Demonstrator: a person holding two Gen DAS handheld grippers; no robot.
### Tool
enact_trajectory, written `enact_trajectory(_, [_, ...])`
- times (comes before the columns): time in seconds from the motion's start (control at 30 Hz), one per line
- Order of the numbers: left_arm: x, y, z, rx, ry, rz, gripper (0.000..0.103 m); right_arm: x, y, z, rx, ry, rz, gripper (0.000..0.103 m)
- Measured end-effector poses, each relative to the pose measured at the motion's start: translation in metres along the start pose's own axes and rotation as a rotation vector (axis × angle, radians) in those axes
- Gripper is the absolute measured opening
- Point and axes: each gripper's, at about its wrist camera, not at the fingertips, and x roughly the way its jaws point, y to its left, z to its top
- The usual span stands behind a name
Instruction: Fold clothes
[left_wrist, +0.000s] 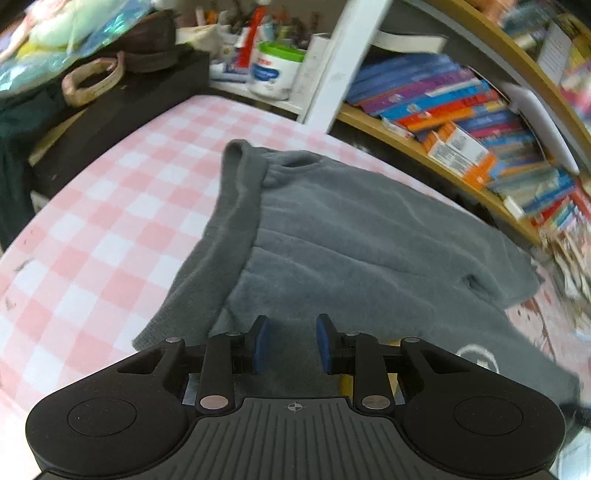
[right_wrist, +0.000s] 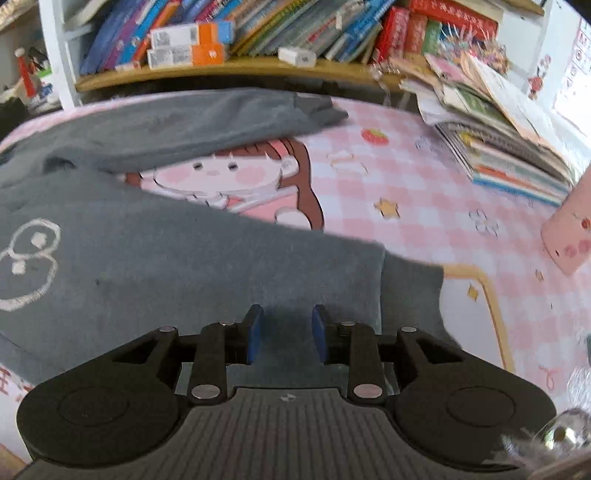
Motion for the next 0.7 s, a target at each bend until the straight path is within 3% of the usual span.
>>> enact_trajectory(0.07, [-0.001,0.008,-0.001,-0.028,-0.003,0.021,0.002,0.0,-0.001,-0.002,0.013,-0.001,-0.008,0.028])
enact_trajectory(0.2, [-0.004,0.023,-0.004,-0.078,-0.006,0.059,0.002,0.0,-0.005,-0.004,0.025,-0.004,-0.01,0.03])
enact_trajectory(0.4, [-0.013,0.018,-0.01,-0.06,0.0,0.049,0.002,0.001,-0.017,-0.003,0.046,-0.008,-0.056,0.028])
enact_trajectory(0.53, [-0.037,0.014,-0.01,-0.018,-0.084,0.005,0.008,0.004,-0.025,0.002,0.07,-0.005,-0.109,0.025])
enact_trajectory(0.6, [-0.046,0.017,-0.009,-0.025,-0.128,0.005,0.019,0.0,-0.022,0.004,0.067,-0.011,-0.104,0.03])
enact_trajectory(0.67, [-0.05,0.021,-0.007,-0.022,-0.15,0.032,0.036,-0.006,-0.014,0.003,0.043,-0.026,-0.078,0.032])
enact_trajectory(0.7, [-0.048,0.022,-0.007,-0.016,-0.145,0.048,0.038,-0.008,-0.01,0.002,0.033,-0.028,-0.065,0.032])
